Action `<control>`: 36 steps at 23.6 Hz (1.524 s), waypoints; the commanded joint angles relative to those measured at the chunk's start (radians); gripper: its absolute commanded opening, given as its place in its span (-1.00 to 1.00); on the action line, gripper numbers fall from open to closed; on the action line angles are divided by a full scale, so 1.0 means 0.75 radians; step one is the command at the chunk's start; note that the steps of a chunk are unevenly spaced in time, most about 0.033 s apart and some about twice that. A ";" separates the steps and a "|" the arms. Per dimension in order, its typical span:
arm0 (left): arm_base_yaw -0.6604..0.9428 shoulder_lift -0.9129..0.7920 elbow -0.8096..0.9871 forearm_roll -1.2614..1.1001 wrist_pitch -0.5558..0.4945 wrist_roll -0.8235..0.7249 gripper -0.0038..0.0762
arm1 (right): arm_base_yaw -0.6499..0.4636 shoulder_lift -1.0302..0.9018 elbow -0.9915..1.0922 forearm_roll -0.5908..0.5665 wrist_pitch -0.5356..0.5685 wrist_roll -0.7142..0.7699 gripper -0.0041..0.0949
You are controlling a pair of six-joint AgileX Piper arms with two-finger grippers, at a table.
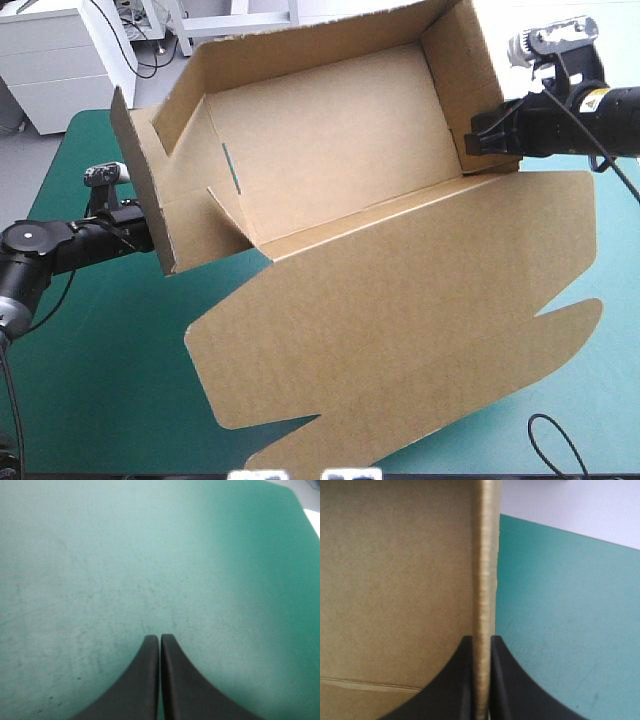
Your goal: Fold the box
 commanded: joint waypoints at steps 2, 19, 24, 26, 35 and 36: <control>-0.005 -0.035 -0.130 -0.196 0.140 -0.033 -0.92 | -0.005 -0.039 0.123 0.054 -0.121 -0.033 -0.92; -0.171 -0.212 -0.233 -0.207 0.212 -0.174 -0.92 | 0.207 0.048 0.277 -0.100 -0.378 0.022 -0.92; -0.231 -0.262 -0.233 -0.106 0.163 -0.281 -0.92 | 0.314 0.080 0.277 -0.277 -0.408 0.121 -0.92; -0.231 -0.266 -0.233 -0.106 0.162 -0.283 -0.92 | 0.317 0.087 0.277 -0.282 -0.408 0.131 -0.92; -0.231 -0.268 -0.233 -0.121 0.166 -0.266 -0.80 | 0.317 0.092 0.277 -0.282 -0.403 0.134 -0.92; -0.231 -0.268 -0.233 -0.121 0.166 -0.266 -0.69 | 0.317 0.092 0.277 -0.282 -0.403 0.134 -0.92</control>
